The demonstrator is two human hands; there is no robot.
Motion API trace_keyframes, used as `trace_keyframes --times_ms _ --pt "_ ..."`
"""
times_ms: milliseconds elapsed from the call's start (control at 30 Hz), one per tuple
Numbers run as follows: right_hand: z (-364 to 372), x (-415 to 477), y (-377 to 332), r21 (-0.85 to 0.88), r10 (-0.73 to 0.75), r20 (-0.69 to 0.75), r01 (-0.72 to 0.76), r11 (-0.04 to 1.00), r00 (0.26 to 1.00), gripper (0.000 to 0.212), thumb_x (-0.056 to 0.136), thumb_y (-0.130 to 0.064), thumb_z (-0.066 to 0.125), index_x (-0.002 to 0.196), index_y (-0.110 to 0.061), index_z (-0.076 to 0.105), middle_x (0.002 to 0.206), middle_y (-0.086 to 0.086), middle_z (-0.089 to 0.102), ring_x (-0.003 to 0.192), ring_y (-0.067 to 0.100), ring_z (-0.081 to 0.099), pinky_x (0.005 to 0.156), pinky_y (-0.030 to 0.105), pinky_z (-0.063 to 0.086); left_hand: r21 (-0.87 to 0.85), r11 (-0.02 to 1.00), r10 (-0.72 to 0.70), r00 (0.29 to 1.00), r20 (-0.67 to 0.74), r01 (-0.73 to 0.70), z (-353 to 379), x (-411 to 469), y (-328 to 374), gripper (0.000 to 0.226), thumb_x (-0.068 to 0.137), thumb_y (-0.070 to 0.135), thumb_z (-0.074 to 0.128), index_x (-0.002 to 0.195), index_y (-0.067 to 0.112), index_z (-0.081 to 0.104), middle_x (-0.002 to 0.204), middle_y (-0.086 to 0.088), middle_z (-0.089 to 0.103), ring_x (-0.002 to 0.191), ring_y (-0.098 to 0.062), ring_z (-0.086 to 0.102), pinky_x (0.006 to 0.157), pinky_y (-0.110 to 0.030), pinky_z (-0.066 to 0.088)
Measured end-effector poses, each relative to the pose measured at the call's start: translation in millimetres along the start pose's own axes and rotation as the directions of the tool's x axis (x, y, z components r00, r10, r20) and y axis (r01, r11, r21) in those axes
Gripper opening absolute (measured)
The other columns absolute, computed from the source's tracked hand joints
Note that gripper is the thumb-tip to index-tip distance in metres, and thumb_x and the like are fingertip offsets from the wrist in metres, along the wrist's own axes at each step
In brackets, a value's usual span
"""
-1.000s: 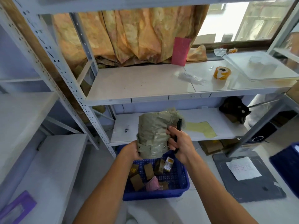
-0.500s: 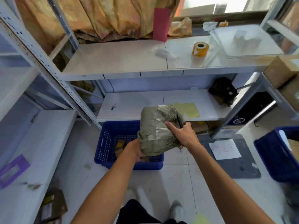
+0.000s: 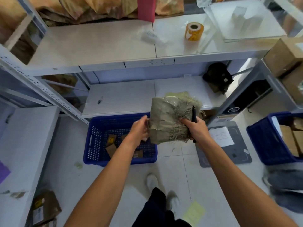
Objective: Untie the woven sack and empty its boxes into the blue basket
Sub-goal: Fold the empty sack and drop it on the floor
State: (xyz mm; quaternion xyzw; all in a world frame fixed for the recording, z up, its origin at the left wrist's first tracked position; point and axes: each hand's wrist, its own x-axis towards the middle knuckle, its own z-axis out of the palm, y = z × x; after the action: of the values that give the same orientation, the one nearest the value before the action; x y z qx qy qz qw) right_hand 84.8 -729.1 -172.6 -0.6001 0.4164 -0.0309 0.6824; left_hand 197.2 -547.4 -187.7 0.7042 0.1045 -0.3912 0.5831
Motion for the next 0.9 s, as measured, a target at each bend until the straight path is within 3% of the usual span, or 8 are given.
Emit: trace_keyframes --times_ms 100,200,300,400,567,667,767,900 --pt "-4 24 -1 -0.012 0.025 -0.040 -0.025 1.000 0.999 0.029 0.087 -0.018 0.075 0.112 -0.005 0.068 0.098 0.012 0.073 0.069 0.016 0.068 0.046 0.021 0.050 -0.005 0.994 0.109 0.983 0.145 -0.110 13 16 12 0.050 0.100 0.061 0.040 0.116 0.024 0.070 0.110 0.000 0.076 0.099 -0.015 0.073 0.084 -0.032 0.059" --pt "-5 44 1 -0.059 0.057 -0.049 -0.060 0.996 0.997 0.029 0.090 -0.027 0.073 0.110 -0.008 0.066 0.082 0.005 0.069 0.048 0.004 0.062 0.037 0.017 0.042 0.085 0.983 0.141 0.961 0.240 -0.165 36 42 10 0.053 0.083 0.062 0.069 0.123 0.028 0.063 0.119 0.004 0.073 0.101 -0.008 0.072 0.082 -0.024 0.059" --pt "-8 68 8 -0.084 0.102 -0.044 -0.106 0.991 0.994 0.036 0.089 -0.048 0.067 0.100 -0.015 0.066 0.064 0.000 0.060 0.036 0.008 0.048 0.038 0.020 0.034 0.175 0.977 0.096 0.986 0.133 -0.119 52 85 0 0.079 0.056 0.069 0.086 0.120 0.028 0.067 0.120 0.001 0.070 0.104 -0.014 0.070 0.092 -0.034 0.058" --pt "-16 102 27 -0.070 0.140 -0.079 -0.146 0.987 0.987 0.032 0.091 -0.048 0.058 0.076 -0.020 0.057 0.049 -0.006 0.042 0.038 0.012 0.030 0.042 0.025 0.023 0.076 0.997 0.028 0.996 0.086 -0.034 57 121 -9 0.063 0.070 0.046 0.089 0.121 0.016 0.069 0.113 0.000 0.073 0.096 -0.010 0.070 0.073 -0.018 0.057" --pt "-25 180 86 -0.208 0.081 -0.173 -0.117 0.971 0.982 0.016 0.091 -0.031 0.065 0.097 -0.017 0.060 0.078 -0.003 0.059 0.070 0.016 0.056 0.057 0.029 0.044 0.056 0.997 -0.063 0.996 0.070 0.059 77 187 -54 0.026 0.081 0.021 0.085 0.095 0.027 0.064 0.097 0.008 0.072 0.086 -0.006 0.068 0.067 -0.017 0.053" --pt "-31 237 142 -0.300 0.098 -0.151 -0.140 0.944 0.984 0.018 0.090 -0.033 0.067 0.103 -0.023 0.059 0.091 -0.001 0.064 0.087 0.021 0.062 0.081 0.045 0.053 0.061 0.993 -0.106 0.994 0.032 0.104 94 235 -99 0.025 0.082 0.014 0.083 0.093 0.028 0.066 0.105 0.002 0.074 0.092 -0.012 0.069 0.077 -0.024 0.056" --pt "-41 295 208 -0.381 0.129 -0.113 -0.163 0.910 0.985 0.032 0.087 -0.040 0.068 0.112 -0.021 0.063 0.101 0.001 0.069 0.094 0.023 0.065 0.089 0.048 0.055 0.034 0.992 -0.117 0.993 -0.033 0.118 118 288 -153 0.033 0.071 0.020 0.087 0.098 0.026 0.070 0.109 -0.002 0.075 0.100 -0.017 0.071 0.094 -0.038 0.056" --pt "-52 369 299 -0.513 0.165 -0.070 -0.178 0.840 0.984 0.053 0.085 -0.048 0.064 0.129 -0.020 0.059 0.116 0.005 0.069 0.105 0.029 0.065 0.093 0.048 0.053 -0.019 0.988 -0.153 0.984 -0.095 0.152 150 361 -241 0.042 0.078 0.009 0.084 0.105 0.027 0.057 0.110 0.000 0.069 0.093 -0.009 0.065 0.078 -0.021 0.056"
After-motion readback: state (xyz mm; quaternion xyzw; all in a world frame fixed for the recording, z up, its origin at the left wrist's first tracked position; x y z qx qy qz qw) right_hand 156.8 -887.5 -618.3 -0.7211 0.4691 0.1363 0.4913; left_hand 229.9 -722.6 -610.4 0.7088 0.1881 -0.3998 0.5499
